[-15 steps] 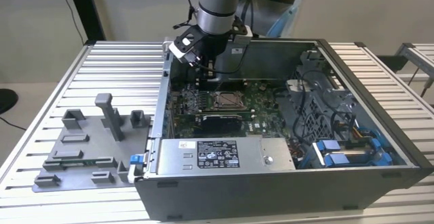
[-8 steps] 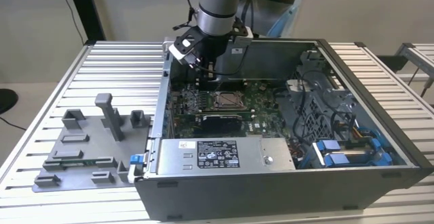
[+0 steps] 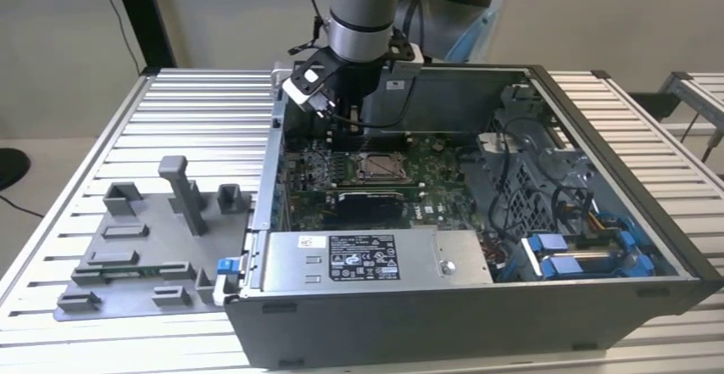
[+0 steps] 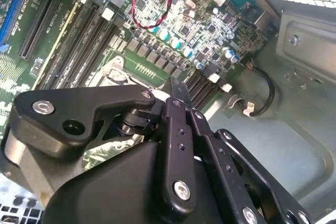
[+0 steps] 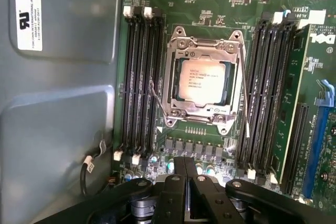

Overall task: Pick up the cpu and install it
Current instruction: 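Install the first cpu locking lever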

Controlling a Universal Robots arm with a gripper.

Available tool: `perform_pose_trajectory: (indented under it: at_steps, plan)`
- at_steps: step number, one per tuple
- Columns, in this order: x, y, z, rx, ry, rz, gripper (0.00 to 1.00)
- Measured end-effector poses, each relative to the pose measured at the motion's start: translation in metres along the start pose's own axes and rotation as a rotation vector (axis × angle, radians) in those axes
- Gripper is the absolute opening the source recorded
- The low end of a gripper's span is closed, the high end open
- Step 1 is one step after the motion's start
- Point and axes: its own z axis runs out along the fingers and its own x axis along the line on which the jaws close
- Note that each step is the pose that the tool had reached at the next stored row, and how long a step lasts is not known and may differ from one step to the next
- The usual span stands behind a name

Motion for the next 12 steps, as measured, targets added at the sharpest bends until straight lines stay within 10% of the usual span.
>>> perform_pose_trajectory:
  at_steps: [12]
  plan:
    - [-0.0001, 0.0001, 0.0, -0.0057, -0.0003, 0.0, 0.0]
